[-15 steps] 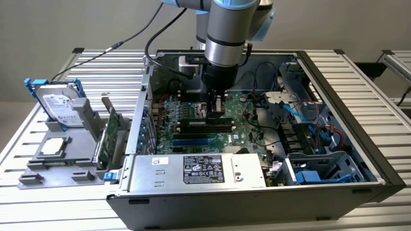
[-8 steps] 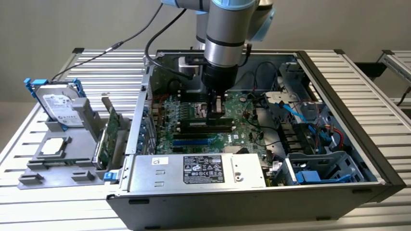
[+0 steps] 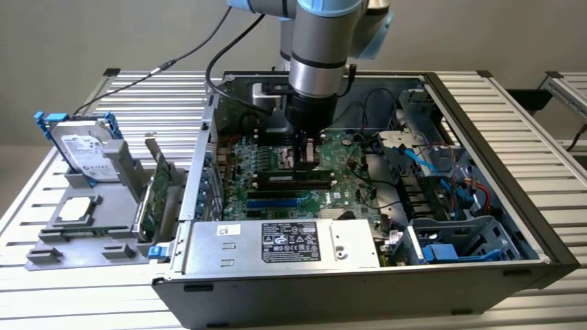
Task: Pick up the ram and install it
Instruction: 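Insert the ram into the slot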
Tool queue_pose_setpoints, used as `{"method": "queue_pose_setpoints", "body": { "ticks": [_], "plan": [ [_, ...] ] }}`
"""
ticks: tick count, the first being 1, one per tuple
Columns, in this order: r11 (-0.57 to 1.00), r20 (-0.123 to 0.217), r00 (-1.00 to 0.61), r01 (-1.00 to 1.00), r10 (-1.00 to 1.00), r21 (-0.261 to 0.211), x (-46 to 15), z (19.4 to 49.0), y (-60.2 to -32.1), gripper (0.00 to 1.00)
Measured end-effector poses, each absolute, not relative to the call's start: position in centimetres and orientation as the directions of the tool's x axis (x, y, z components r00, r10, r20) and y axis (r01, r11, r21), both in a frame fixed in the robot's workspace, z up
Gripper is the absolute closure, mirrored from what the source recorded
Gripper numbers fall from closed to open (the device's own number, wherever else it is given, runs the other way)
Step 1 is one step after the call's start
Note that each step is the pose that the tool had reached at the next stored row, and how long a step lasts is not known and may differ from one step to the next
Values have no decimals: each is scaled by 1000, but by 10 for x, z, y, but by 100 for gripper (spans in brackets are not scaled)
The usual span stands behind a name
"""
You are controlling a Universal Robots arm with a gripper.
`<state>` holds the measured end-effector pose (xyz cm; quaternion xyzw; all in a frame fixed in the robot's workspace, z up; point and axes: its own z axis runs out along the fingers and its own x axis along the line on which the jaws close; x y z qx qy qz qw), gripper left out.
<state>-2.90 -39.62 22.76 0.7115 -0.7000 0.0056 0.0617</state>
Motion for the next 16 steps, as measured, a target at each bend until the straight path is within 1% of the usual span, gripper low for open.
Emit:
{"method": "queue_pose_setpoints", "body": {
  "ticks": [16],
  "plan": [
    [-12, 102, 19, -997, -995, 77, -29, 226, -395, 86]
  ]
}}
